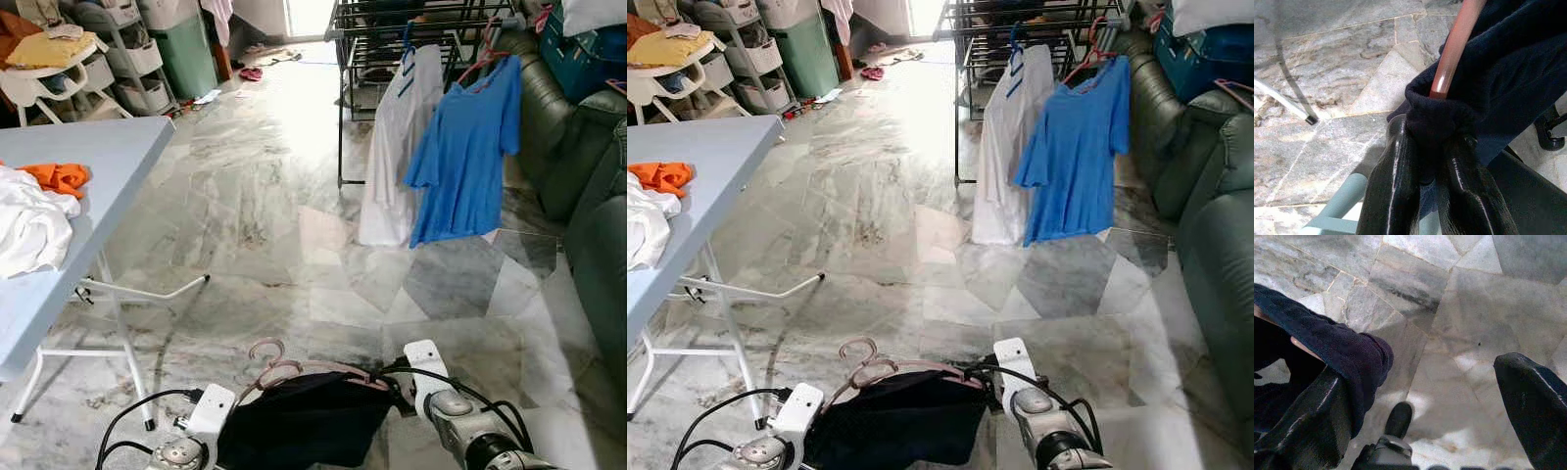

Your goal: Hang hanger

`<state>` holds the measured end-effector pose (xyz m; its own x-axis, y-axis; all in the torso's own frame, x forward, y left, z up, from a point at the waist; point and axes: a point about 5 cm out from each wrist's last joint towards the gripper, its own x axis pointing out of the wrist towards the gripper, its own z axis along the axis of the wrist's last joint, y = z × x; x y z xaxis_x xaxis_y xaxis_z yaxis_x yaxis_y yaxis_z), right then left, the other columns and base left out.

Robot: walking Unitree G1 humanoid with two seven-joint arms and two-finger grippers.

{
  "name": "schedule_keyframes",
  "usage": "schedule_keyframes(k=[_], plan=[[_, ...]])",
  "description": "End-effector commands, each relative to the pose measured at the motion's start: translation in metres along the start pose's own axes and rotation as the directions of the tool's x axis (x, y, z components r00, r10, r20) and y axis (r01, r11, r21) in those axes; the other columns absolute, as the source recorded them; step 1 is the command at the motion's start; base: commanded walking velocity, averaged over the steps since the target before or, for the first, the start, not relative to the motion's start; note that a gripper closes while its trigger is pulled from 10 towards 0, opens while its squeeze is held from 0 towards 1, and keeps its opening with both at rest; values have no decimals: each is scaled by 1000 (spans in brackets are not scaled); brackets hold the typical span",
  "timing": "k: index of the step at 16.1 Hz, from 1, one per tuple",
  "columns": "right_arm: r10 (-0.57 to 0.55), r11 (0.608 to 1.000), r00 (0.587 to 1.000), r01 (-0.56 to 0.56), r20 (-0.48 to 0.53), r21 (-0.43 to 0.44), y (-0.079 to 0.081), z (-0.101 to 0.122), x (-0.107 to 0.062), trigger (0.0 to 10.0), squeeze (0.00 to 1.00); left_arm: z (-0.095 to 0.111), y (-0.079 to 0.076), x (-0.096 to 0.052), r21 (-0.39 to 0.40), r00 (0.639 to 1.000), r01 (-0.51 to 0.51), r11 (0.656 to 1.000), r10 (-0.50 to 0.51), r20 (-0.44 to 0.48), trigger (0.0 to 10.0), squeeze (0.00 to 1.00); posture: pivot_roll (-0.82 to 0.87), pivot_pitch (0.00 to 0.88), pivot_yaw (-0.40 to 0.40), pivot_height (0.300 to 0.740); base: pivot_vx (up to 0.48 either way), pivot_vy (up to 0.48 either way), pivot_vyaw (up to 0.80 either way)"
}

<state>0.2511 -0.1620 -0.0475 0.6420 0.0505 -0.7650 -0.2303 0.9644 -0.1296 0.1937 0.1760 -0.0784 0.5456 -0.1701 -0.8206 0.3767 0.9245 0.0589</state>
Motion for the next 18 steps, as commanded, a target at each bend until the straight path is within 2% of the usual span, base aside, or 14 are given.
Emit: schedule_keyframes(k=[1,3,4,5,6,9,11,14,17,18], plan=[[117,991,993,-117,-8,-66,36,-2,1,10000,1000,29,-14,5,34,990,66,997,-70,120,10000,0,-162,0,102,740,0,0,0],[52,994,998,-47,41,-99,27,8,2,10000,1000,27,-18,5,75,989,85,994,-93,114,10000,0,-168,0,107,740,0,0,0],[37,995,997,-31,62,-92,24,12,2,10000,1000,26,-20,5,119,988,96,988,-110,112,10000,0,-169,0,108,740,0,0,0],[79,997,994,-78,70,-20,26,16,2,10000,1000,23,-23,5,154,987,105,983,-121,103,10000,0,-170,0,108,740,0,0,0],[129,991,989,-130,71,8,29,18,2,10000,1000,20,-24,5,157,988,105,982,-121,97,10000,0,-171,0,109,740,0,0,0],[257,966,964,-258,61,5,38,21,1,10000,1000,18,-20,4,153,990,89,984,-104,91,10000,0,-168,0,105,740,0,0,0],[286,958,956,-287,61,6,39,22,1,10000,1000,18,-20,4,153,991,86,984,-101,92,10000,0,-166,0,105,740,0,0,0],[466,885,883,-466,60,-15,47,22,-3,10000,1000,20,-22,5,157,990,84,984,-101,101,10000,0,-164,0,103,740,0,0,0],[508,861,859,-508,65,-14,48,21,-4,10000,1000,21,-23,5,159,989,90,983,-107,104,10000,0,-165,0,104,740,0,0,0],[543,840,838,-543,61,-17,49,20,-5,10000,890,22,-24,5,161,988,94,982,-112,106,10000,0,-165,0,106,740,0,0,0]])
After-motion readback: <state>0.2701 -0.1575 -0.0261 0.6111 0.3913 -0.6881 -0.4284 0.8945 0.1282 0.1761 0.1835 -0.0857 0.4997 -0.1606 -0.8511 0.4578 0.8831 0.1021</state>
